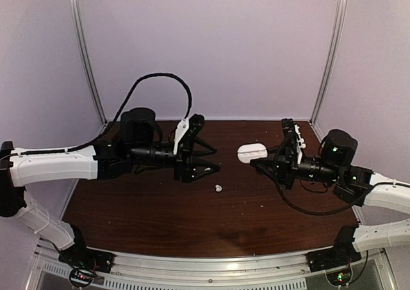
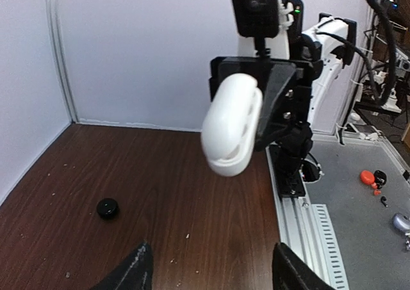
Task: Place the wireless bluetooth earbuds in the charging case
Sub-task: Open the charging case.
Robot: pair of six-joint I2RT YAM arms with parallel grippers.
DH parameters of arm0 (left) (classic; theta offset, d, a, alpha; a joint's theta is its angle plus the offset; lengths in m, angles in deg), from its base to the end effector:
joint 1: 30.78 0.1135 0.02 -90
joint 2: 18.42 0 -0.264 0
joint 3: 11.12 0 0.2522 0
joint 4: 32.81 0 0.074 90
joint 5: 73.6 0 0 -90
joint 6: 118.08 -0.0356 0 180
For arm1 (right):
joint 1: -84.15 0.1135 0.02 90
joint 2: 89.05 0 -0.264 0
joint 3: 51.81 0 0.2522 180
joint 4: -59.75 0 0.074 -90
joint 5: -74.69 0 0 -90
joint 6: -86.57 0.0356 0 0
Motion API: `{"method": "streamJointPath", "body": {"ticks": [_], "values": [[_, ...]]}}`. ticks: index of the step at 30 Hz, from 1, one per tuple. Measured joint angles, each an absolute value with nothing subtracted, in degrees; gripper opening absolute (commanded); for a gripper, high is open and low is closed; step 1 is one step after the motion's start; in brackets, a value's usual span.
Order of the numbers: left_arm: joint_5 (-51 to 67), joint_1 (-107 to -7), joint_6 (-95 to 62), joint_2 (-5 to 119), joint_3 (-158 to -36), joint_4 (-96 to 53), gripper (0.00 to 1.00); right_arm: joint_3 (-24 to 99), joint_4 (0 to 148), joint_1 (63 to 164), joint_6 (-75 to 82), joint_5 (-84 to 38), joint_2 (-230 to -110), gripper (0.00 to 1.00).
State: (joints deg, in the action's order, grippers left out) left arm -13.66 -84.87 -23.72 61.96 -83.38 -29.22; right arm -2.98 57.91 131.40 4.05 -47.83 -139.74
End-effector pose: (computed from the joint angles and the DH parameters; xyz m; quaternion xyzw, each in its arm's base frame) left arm 0.1780 -0.2763 0.3169 0.4635 0.6107 -0.4732 0.4339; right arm 0.1277 0.1663 0.3095 -0.4171 0.5711 0.4878 0.5117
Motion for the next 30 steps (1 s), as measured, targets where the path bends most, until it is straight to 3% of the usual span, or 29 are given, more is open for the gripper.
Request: {"method": "streamJointPath", "body": {"ticks": [6,30], "values": [[-17.2,-88.3,-25.0,63.7,-86.4,-29.3,0.64,-3.0,57.9,131.4,2.7,-51.0,-141.3,0.04],[-11.6,-92.9,-28.9,68.4,-93.2,-26.3,0.58,-2.8,59.1,134.0,-4.8,-54.5,-143.1,0.01]]}}
